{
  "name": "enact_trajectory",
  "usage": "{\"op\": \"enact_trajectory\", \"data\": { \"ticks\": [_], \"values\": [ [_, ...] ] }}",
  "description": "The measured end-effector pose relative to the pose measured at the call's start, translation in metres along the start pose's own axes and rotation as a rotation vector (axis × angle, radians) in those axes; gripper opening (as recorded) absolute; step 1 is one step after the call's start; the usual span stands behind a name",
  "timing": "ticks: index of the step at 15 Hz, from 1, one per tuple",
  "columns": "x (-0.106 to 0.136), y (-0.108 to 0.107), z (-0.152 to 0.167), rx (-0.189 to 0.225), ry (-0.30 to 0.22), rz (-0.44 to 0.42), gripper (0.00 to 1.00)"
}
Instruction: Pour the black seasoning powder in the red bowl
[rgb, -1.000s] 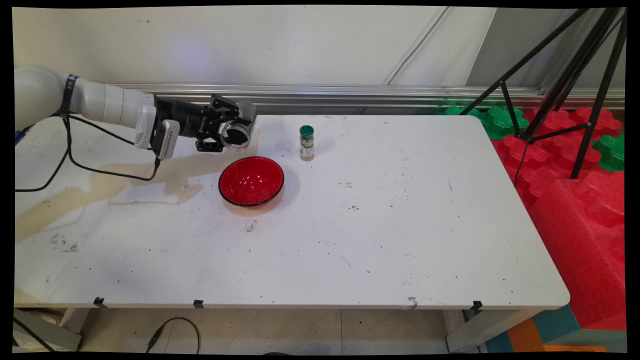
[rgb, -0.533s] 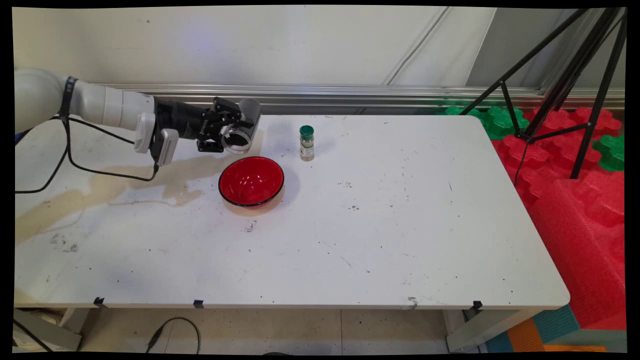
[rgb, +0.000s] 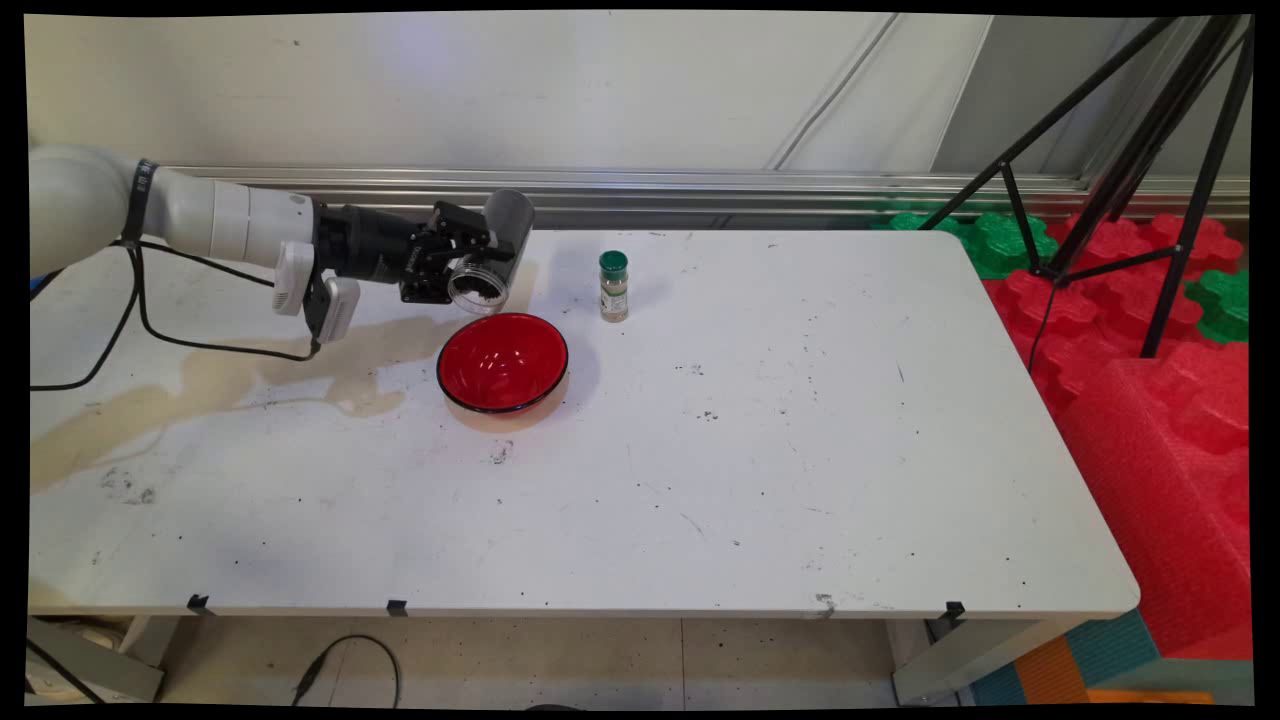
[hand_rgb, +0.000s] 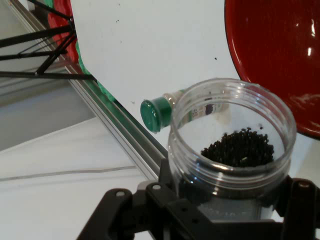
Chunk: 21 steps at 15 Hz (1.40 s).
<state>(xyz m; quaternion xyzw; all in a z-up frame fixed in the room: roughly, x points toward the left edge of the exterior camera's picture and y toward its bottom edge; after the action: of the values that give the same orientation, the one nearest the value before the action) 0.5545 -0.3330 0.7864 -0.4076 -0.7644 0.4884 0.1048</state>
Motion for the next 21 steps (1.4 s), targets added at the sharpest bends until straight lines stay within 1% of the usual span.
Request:
{"op": "enact_trajectory", "data": {
  "ticks": [5,11,16,21],
  "values": [
    [0.005,0.000,0.002,0.003,-0.009,0.061,0.00],
    [0.011,0.002,0.004,0.004,-0.024,0.154,0.00],
    [0.017,0.007,0.006,0.007,-0.035,0.251,0.00],
    [0.021,0.010,0.008,0.015,-0.043,0.305,0.00]
  ]
}}
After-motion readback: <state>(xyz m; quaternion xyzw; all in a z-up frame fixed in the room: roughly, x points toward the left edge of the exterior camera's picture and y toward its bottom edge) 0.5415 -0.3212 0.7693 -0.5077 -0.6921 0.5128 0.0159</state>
